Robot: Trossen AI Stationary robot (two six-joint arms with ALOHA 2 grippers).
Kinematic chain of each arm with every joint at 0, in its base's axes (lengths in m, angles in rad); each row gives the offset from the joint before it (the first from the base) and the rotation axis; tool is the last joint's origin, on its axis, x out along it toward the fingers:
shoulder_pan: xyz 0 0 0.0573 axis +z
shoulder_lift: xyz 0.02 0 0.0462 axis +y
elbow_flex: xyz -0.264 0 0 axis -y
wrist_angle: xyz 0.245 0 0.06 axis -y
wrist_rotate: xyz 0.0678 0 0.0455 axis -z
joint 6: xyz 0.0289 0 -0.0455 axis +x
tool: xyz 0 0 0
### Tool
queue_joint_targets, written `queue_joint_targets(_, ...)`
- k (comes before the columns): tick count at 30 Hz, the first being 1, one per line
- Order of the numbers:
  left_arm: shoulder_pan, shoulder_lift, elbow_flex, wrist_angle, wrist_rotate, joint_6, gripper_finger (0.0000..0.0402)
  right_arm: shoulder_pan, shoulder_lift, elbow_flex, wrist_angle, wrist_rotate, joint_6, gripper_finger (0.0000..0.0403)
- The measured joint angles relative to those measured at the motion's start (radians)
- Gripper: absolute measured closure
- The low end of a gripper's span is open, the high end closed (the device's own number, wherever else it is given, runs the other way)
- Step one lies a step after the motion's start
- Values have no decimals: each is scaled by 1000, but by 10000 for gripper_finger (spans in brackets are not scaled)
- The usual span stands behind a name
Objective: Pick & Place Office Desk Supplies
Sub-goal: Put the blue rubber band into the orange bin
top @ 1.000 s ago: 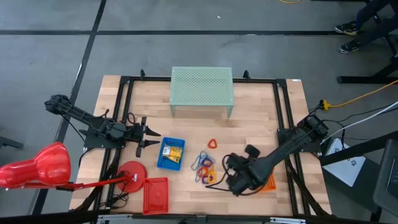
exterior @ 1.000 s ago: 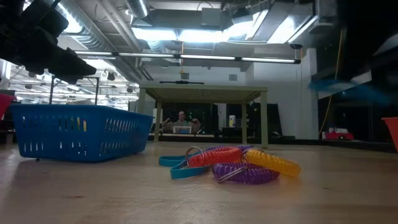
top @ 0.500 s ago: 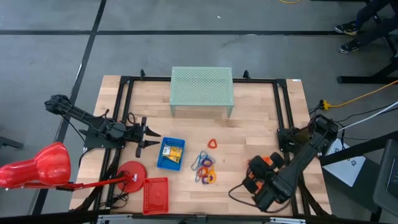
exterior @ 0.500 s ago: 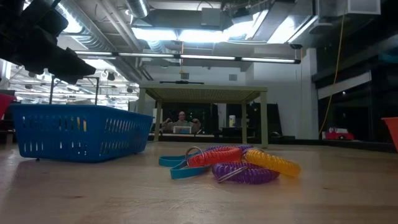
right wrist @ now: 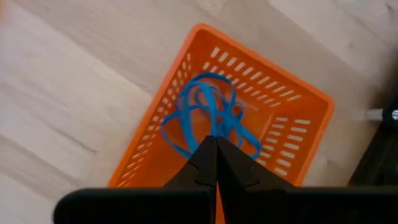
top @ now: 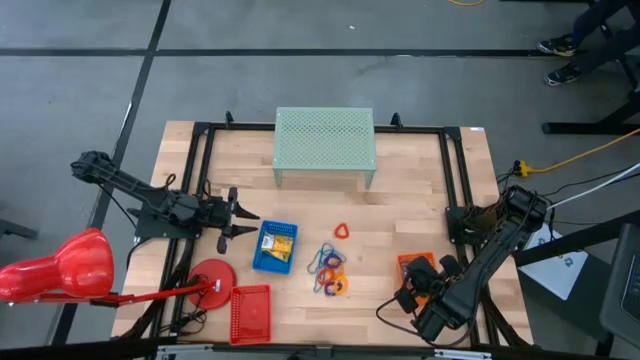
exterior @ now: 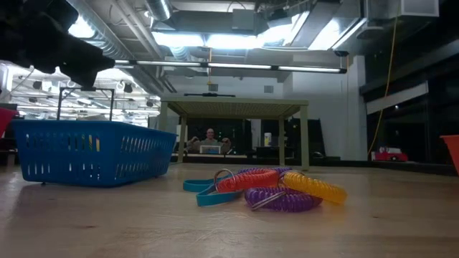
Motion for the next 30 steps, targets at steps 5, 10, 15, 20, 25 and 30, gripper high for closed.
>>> queue_joint_targets(5, 0, 89, 0, 93, 17, -2, 261, 0, 0, -14, -1, 0, 4, 376)
queue_joint_targets(10, 0, 202, 54, 117, 24, 30, 261, 0, 0, -14, -4, 41, 25, 329)
queue_joint_targets(15, 7, 326, 169, 136, 69, 131, 261, 0, 0, -14, -7, 131, 26, 288)
queue_joint_targets(20, 46, 466, 290, 131, 138, 181, 261, 5, 0, -14, -7, 282, 50, 263)
queue_joint_targets(25, 96, 653, 409, 87, 220, 183, 261, 22, 0, -14, -7, 638, 52, 252)
queue_joint_targets(30, 151, 859, 545, -29, 257, 215, 261, 6, 0, -14, -2, 782, 23, 252)
